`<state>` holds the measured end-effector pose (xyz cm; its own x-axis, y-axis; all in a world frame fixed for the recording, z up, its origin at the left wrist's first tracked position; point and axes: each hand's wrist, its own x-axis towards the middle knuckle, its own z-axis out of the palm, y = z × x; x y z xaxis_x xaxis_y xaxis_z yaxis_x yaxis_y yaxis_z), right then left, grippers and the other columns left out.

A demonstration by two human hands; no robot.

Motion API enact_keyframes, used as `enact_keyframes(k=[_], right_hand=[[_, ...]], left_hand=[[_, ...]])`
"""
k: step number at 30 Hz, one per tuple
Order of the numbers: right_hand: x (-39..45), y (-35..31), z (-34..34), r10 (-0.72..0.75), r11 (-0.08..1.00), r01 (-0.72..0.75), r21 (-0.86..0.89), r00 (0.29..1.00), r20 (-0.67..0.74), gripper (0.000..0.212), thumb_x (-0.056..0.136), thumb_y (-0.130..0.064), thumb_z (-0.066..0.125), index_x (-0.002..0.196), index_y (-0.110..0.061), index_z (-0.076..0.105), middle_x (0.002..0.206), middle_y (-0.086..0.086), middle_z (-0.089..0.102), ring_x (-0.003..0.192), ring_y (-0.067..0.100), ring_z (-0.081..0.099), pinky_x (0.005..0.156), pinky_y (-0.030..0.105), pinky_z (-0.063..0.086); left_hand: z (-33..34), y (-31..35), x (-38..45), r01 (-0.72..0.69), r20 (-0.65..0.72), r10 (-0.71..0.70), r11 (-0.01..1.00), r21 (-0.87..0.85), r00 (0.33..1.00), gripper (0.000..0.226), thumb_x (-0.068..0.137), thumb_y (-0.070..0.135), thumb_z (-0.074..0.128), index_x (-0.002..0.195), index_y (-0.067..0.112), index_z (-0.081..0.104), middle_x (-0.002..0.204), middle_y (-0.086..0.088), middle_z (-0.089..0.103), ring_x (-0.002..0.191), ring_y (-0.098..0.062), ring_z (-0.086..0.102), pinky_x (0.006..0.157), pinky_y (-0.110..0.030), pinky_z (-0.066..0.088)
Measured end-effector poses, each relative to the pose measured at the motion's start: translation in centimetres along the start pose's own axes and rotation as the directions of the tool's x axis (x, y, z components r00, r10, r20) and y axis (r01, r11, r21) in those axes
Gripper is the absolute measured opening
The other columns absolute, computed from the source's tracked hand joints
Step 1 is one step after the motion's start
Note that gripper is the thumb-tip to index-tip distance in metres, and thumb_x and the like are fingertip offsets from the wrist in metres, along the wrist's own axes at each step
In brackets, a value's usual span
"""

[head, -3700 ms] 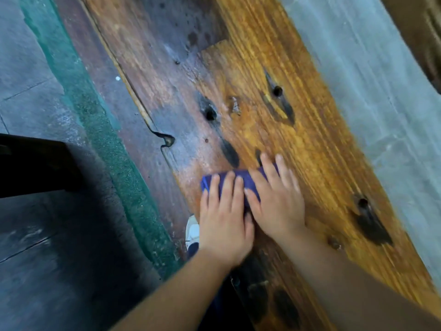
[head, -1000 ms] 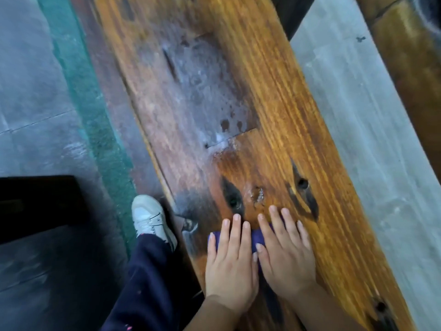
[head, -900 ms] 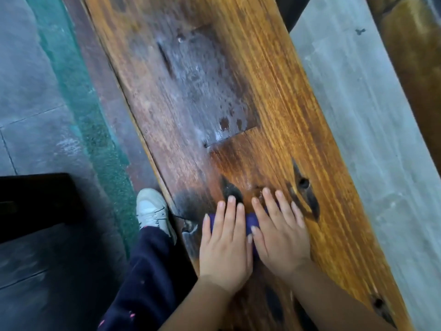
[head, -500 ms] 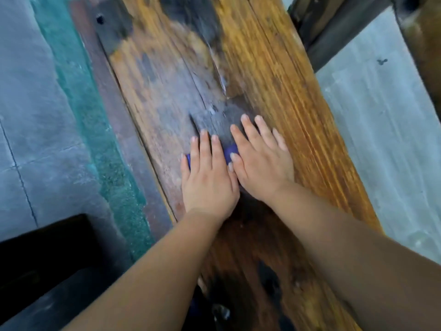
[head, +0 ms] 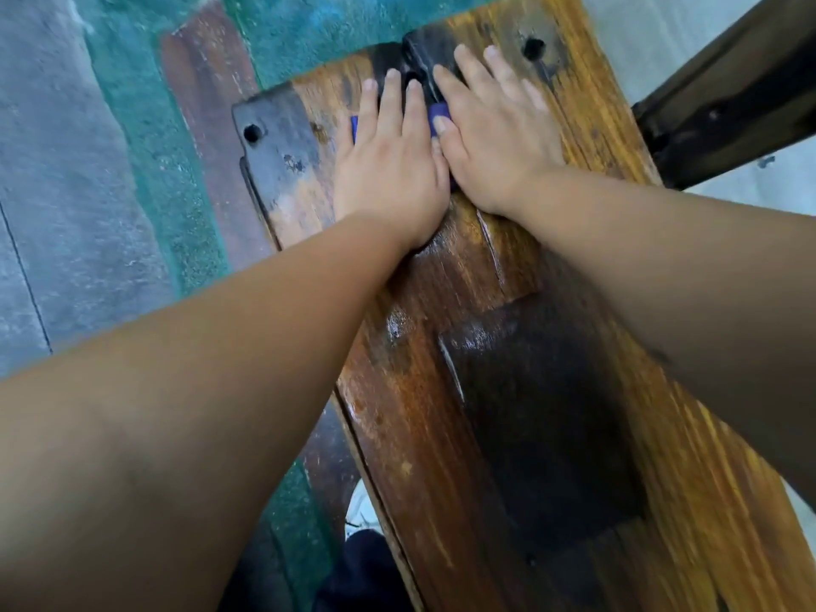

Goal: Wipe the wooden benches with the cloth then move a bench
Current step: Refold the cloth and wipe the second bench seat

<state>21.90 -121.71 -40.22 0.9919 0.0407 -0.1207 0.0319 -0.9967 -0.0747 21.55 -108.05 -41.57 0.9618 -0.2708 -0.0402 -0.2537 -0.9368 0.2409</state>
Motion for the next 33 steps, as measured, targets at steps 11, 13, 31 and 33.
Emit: enact_keyframes(k=[11,13,31,33], right_hand=[[-5.9,-1.5,0.2,0.075,0.993,-0.076,0.085,0.997,0.017,0.055,0.1,-0.046,0.019,0.151,-0.027,0.029,0.162,0.0,0.019,0.15,0.024,0.009,0.115,0.045,0.022],[-9.7,-2.2,0.7,0.075,0.994,-0.076,0.081,0.997,0.02,0.054,0.1,-0.045,0.021,0.15,-0.028,0.03,0.162,0.0,0.022,0.149,0.025,0.013,0.113,0.045,0.025],[-44.9,-6.4,2.5,0.078,0.99,-0.113,0.081,0.934,0.348,0.057,0.092,-0.042,0.037,0.141,-0.017,0.051,0.151,0.009,0.043,0.14,0.032,0.037,0.11,0.045,0.029],[-44.9,-6.3,2.6,0.087,0.989,-0.123,0.08,0.933,0.349,0.057,0.091,-0.042,0.037,0.14,-0.017,0.052,0.15,0.008,0.044,0.139,0.031,0.038,0.11,0.046,0.027]], left_hand=[[-0.6,1.3,-5.4,0.04,0.052,-0.038,0.999,-0.022,0.998,0.06,0.099,0.038,0.021,0.154,0.013,0.021,0.163,-0.008,0.015,0.15,-0.026,0.01,0.119,-0.044,0.006],[-0.5,1.8,-9.4,0.051,0.063,-0.048,0.998,-0.047,0.997,0.061,0.099,0.038,0.022,0.154,0.012,0.022,0.163,-0.01,0.016,0.15,-0.027,0.01,0.119,-0.045,0.007],[-0.6,9.3,-44.0,0.16,0.419,-0.153,0.987,0.019,0.895,0.059,0.088,0.034,0.038,0.136,0.003,0.054,0.147,-0.02,0.044,0.135,-0.041,0.042,0.108,-0.052,0.024],[-0.6,9.4,-44.0,0.178,0.431,-0.166,0.984,0.013,0.887,0.06,0.087,0.034,0.039,0.135,0.003,0.055,0.146,-0.02,0.045,0.134,-0.04,0.044,0.108,-0.051,0.025]])
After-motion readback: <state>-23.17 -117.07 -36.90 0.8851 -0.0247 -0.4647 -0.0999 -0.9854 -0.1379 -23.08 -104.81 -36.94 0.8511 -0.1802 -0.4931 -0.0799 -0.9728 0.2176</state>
